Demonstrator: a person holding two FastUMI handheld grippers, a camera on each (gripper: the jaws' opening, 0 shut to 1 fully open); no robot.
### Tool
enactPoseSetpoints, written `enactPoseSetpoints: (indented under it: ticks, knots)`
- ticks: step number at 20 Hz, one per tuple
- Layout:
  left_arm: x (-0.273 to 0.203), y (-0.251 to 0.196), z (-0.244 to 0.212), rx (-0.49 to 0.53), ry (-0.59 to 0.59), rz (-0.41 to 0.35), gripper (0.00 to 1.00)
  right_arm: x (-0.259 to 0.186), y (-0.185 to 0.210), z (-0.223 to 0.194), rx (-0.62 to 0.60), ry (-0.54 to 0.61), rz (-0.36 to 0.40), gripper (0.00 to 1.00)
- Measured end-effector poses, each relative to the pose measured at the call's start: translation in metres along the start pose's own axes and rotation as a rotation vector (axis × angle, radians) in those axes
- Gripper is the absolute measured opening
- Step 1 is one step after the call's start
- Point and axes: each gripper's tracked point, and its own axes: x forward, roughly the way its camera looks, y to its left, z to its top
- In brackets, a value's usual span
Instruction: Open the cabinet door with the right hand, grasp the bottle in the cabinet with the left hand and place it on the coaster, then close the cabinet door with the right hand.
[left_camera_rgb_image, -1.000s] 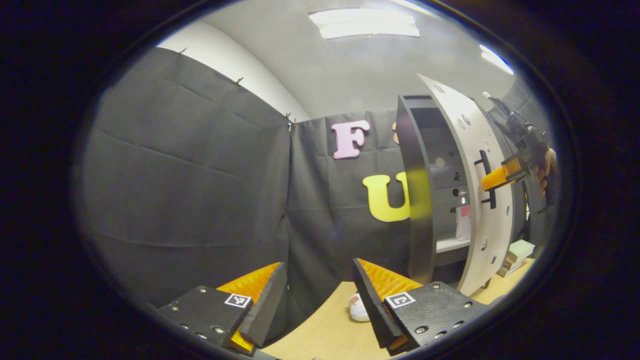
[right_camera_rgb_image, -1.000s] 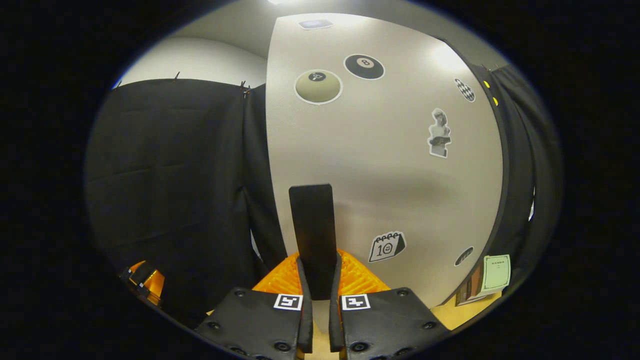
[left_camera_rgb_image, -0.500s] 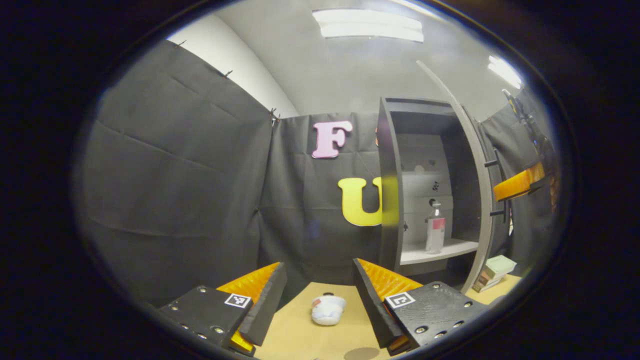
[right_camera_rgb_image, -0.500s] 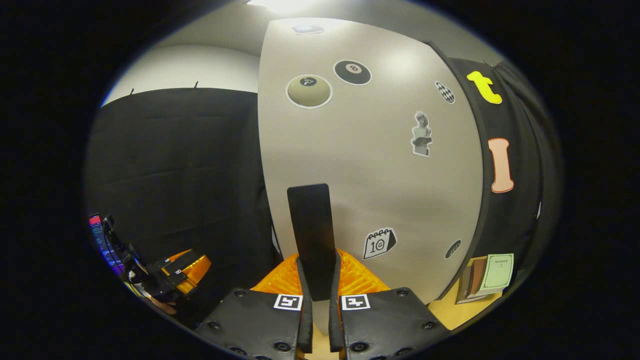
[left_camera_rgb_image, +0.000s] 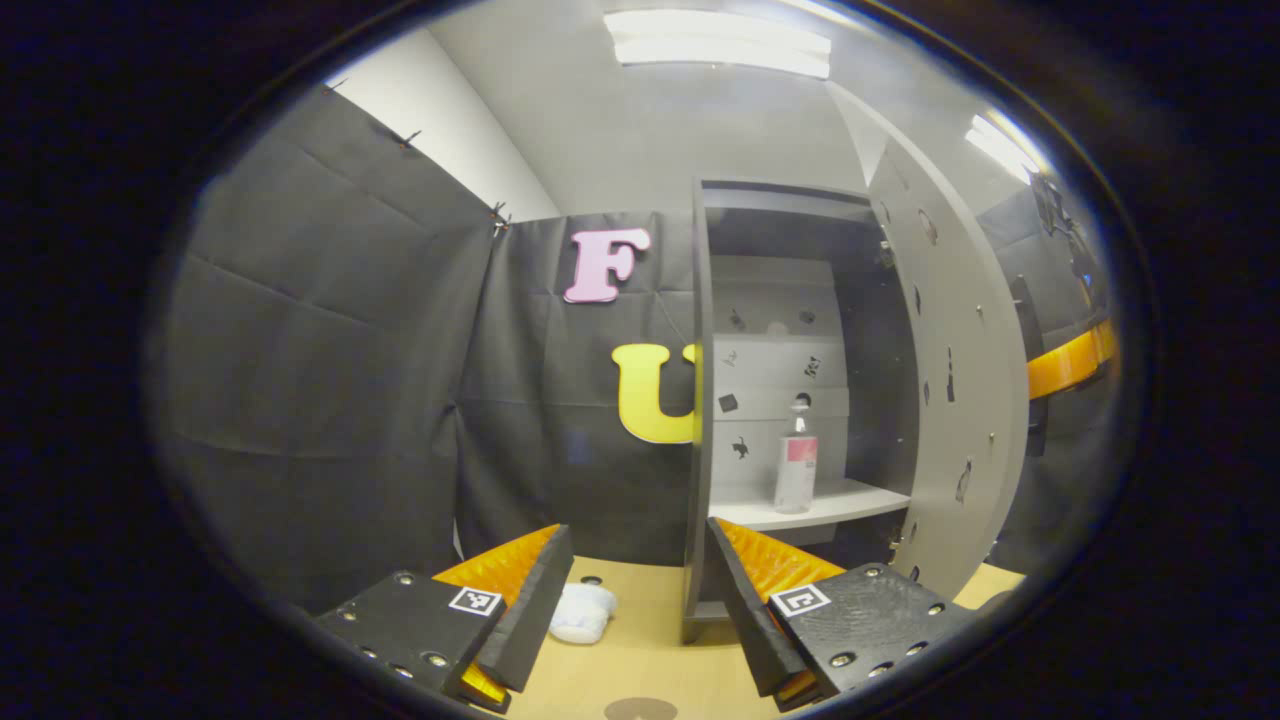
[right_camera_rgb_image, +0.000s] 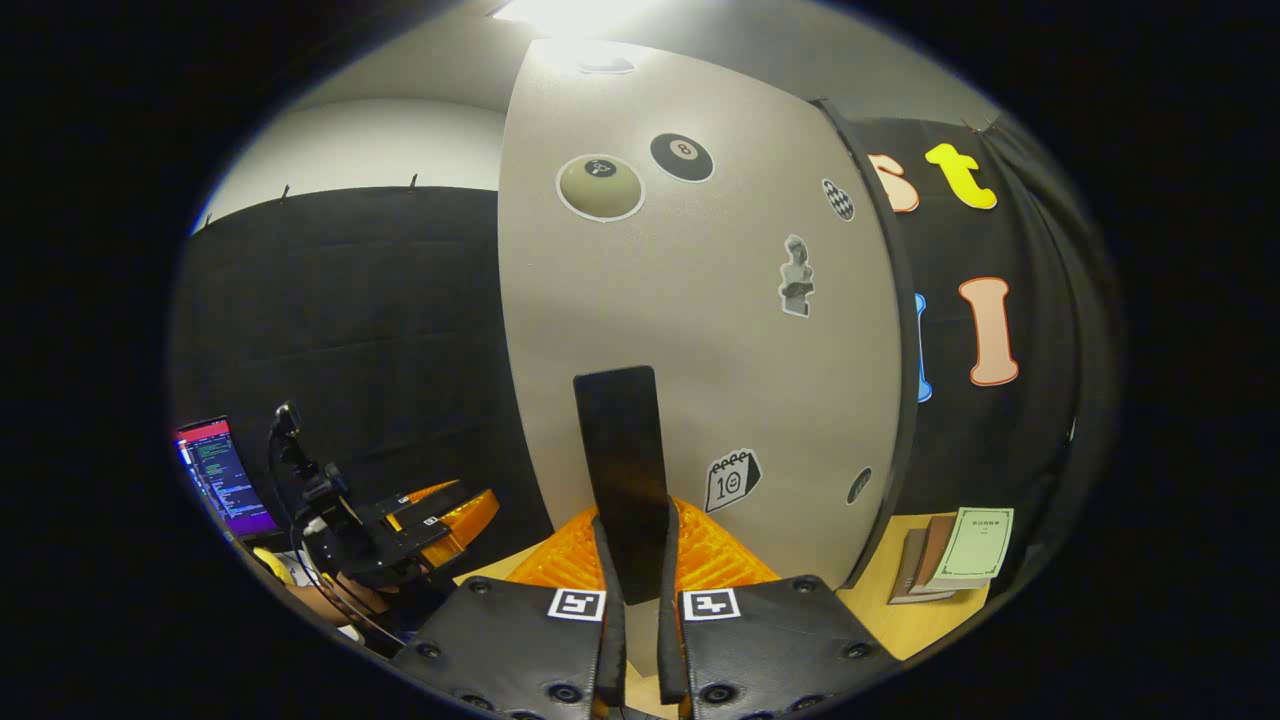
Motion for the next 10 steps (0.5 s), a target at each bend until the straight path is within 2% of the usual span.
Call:
enactPoseSetpoints:
  ticks: [5, 10]
  knots:
    - [0.004, -0.055, 0.006, 0.023, -0.002, -0.067, 0.82, -0.015, -0.012, 0.0, -0.017, -0.013, -0.014, 0.14]
    - [0.007, -0.088, 0.005, 0.035, 0.005, -0.106, 0.8, -0.028, -0.025, 0.0, -0.012, -0.039, -0.031, 0.14]
